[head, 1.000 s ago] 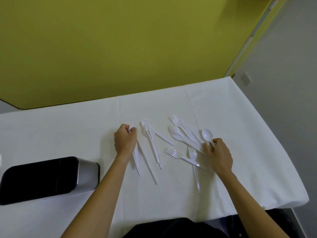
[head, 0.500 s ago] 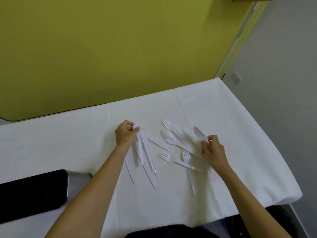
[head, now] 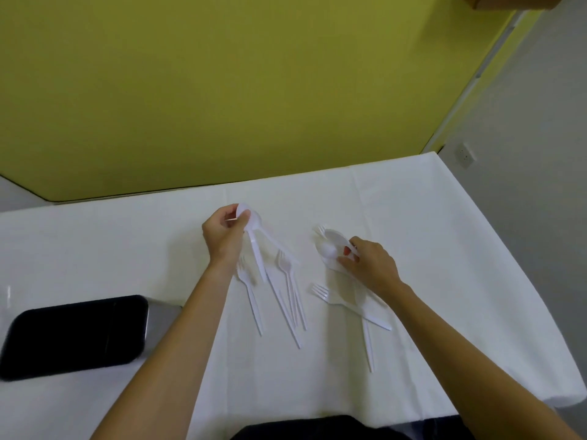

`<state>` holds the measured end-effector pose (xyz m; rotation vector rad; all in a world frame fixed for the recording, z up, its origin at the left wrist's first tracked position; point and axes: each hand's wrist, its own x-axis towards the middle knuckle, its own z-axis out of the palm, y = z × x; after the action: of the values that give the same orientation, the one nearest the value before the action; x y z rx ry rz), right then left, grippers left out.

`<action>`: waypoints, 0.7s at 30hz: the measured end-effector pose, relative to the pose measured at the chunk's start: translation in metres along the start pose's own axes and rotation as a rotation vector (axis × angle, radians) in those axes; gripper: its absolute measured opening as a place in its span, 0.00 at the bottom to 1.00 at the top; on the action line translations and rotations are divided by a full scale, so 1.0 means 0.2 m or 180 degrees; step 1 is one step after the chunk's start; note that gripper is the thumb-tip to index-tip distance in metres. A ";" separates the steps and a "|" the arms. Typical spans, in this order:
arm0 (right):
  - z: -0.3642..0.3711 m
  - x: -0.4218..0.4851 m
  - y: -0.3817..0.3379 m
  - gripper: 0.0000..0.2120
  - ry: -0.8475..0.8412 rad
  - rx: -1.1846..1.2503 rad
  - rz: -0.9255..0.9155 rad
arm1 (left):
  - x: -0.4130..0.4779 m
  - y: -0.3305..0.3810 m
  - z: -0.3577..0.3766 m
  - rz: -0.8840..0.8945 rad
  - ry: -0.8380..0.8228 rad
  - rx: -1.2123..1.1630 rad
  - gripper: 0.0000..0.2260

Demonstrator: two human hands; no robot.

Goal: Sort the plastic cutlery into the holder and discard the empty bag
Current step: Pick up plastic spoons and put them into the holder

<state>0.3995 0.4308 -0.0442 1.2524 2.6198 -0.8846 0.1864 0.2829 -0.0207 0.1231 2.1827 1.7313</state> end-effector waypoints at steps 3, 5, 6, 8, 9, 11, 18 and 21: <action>0.01 -0.01 -0.01 0.11 0.0076 -0.0443 -0.0301 | 0.00 0.02 -0.05 0.0060 0.0163 -0.0134 0.06; 0.02 -0.03 -0.02 0.13 0.0089 -0.0603 -0.0407 | -0.02 0.02 -0.08 0.0028 0.0150 -0.0141 0.05; 0.03 -0.03 -0.02 0.13 0.0119 -0.0657 -0.0413 | -0.03 0.02 -0.08 0.0003 0.0112 -0.0127 0.05; 0.04 -0.04 -0.02 0.12 0.0185 -0.0726 -0.0386 | -0.07 0.00 -0.09 -0.0056 -0.0009 -0.0100 0.04; 0.04 -0.04 -0.02 0.11 0.0211 -0.0721 -0.0362 | -0.09 0.00 -0.09 -0.0074 -0.0089 -0.0077 0.03; 0.04 -0.04 -0.03 0.11 0.0229 -0.0702 -0.0294 | -0.13 -0.02 -0.10 -0.0116 -0.0258 0.0003 0.02; 0.03 -0.06 -0.05 0.11 0.0341 -0.0667 -0.0273 | -0.25 -0.04 -0.07 -0.0364 -0.0726 0.0082 0.03; 0.03 -0.09 -0.07 0.12 0.0391 -0.0021 -0.0172 | -0.30 -0.04 -0.04 -0.0382 -0.1002 0.0081 0.02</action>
<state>0.4003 0.4083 -0.0373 1.2790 2.7610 -0.8316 0.2405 0.2573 -0.0137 0.2479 1.9419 1.5054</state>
